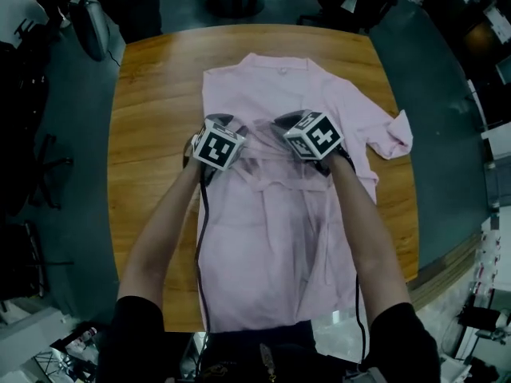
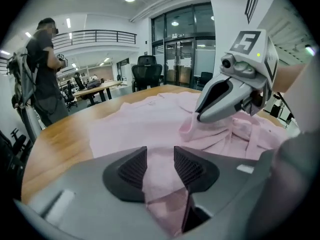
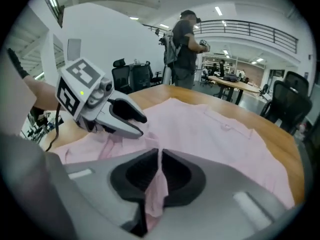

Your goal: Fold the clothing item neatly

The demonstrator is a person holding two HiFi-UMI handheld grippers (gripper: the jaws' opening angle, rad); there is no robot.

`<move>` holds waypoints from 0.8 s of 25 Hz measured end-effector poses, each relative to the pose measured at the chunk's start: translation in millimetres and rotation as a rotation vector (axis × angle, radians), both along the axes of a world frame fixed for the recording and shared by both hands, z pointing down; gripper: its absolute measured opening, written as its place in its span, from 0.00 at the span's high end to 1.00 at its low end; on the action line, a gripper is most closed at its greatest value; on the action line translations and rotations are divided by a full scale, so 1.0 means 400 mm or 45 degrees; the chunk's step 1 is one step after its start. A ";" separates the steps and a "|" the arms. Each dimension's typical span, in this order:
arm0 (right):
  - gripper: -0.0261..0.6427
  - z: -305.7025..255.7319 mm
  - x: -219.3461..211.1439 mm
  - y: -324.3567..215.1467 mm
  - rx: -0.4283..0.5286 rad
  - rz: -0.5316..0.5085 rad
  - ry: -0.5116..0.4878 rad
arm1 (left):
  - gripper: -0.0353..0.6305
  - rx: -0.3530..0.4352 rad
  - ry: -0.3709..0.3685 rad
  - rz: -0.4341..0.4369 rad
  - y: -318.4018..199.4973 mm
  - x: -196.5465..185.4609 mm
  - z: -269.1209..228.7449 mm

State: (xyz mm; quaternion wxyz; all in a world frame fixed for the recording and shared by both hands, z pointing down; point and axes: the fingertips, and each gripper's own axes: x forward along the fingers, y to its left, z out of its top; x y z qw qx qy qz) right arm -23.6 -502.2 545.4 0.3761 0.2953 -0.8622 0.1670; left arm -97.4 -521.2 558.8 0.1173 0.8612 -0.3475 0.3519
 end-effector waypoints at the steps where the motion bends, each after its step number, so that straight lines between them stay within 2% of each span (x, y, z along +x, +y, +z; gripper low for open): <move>1: 0.92 -0.004 0.015 0.000 0.003 0.036 -0.014 | 0.68 -0.015 -0.001 -0.003 -0.001 -0.006 0.013; 4: 0.92 -0.041 0.070 0.002 0.042 0.170 -0.053 | 0.69 -0.048 -0.006 -0.025 -0.007 -0.025 0.037; 11: 0.92 -0.145 0.189 0.062 0.129 0.501 -0.053 | 0.71 -0.081 -0.092 -0.003 -0.007 -0.035 0.055; 16: 0.92 -0.112 0.343 0.124 0.052 0.845 -0.011 | 0.71 -0.058 -0.095 -0.008 -0.014 -0.018 0.059; 19: 0.88 -0.045 0.403 0.147 -0.031 0.951 0.002 | 0.71 -0.037 -0.096 -0.001 -0.017 -0.013 0.055; 20: 0.84 -0.032 0.418 0.152 -0.038 0.976 -0.004 | 0.71 -0.039 -0.096 0.000 -0.014 -0.013 0.057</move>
